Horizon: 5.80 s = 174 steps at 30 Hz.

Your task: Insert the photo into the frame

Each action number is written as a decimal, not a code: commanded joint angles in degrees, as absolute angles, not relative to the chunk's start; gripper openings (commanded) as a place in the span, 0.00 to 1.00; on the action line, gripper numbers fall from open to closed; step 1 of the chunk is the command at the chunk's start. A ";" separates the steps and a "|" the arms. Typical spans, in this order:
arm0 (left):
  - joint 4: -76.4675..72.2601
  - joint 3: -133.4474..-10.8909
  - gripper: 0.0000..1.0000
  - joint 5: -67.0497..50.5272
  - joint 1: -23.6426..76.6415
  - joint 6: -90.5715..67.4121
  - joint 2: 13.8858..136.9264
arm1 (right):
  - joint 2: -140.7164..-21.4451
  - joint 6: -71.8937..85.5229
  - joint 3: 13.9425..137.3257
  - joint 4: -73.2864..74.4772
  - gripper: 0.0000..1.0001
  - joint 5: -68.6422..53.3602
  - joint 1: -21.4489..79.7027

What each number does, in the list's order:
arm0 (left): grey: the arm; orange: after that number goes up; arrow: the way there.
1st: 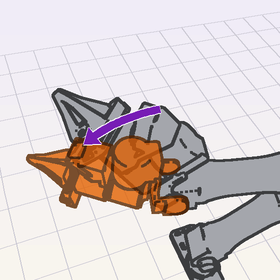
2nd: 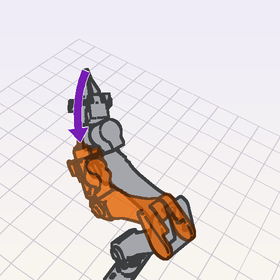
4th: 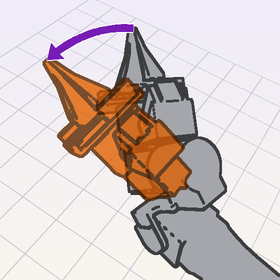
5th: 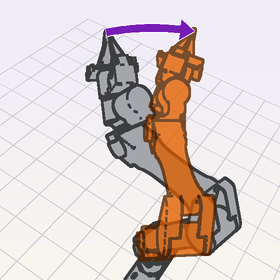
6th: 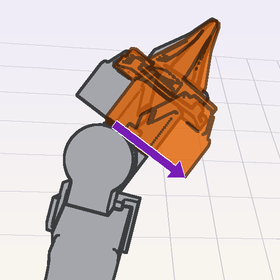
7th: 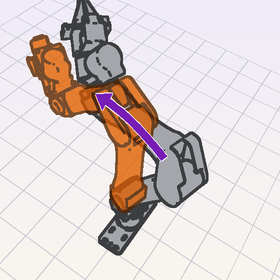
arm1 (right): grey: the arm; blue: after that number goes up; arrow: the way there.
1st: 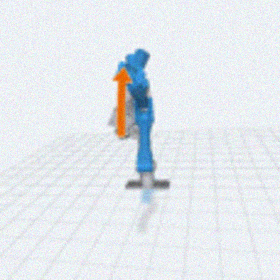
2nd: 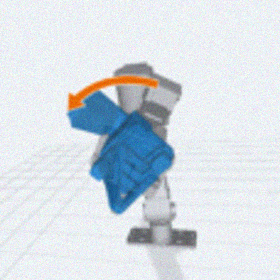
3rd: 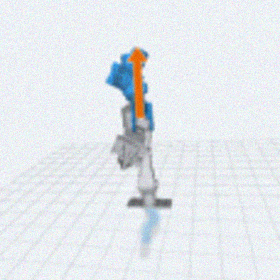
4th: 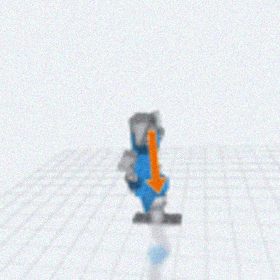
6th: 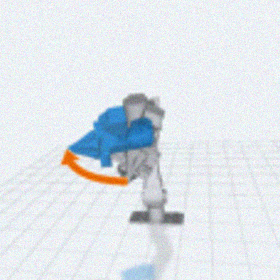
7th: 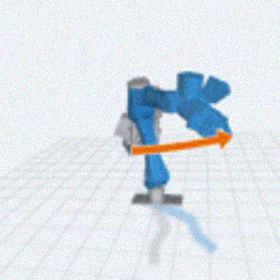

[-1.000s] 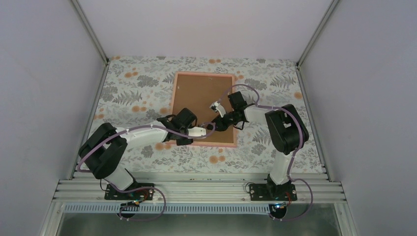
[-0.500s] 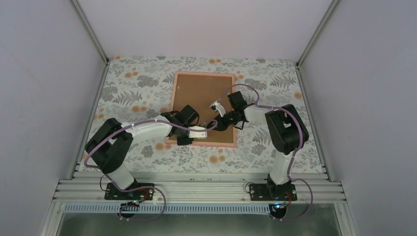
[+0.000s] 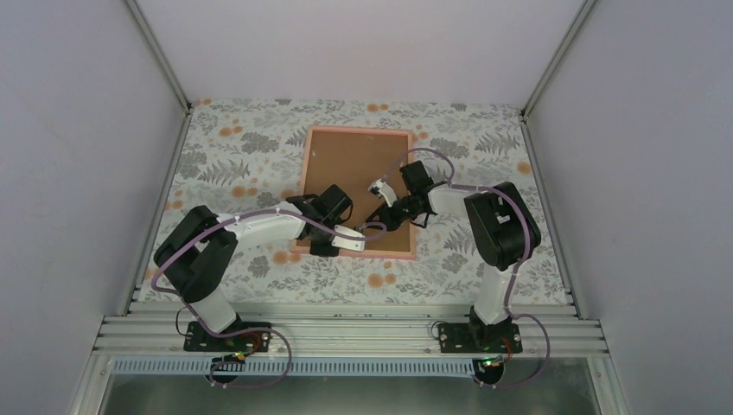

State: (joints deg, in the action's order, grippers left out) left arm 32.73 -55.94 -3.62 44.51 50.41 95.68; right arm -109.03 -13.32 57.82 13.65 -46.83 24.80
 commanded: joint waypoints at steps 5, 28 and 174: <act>36.40 -60.22 0.16 -2.22 42.86 52.95 97.56 | -109.61 -15.63 58.68 15.05 0.17 -45.93 25.11; 39.16 -61.17 0.32 -8.37 42.19 34.88 96.25 | -111.66 -16.37 58.97 18.41 0.12 -42.67 25.14; 32.29 -58.65 0.29 -9.42 21.23 19.82 102.02 | -124.65 12.12 66.89 0.02 0.13 -46.23 31.19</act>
State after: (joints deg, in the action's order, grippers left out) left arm 28.47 -60.93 -8.78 20.84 15.44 102.35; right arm -123.31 12.27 69.43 -2.83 -50.33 31.73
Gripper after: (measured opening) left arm 0.328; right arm 0.124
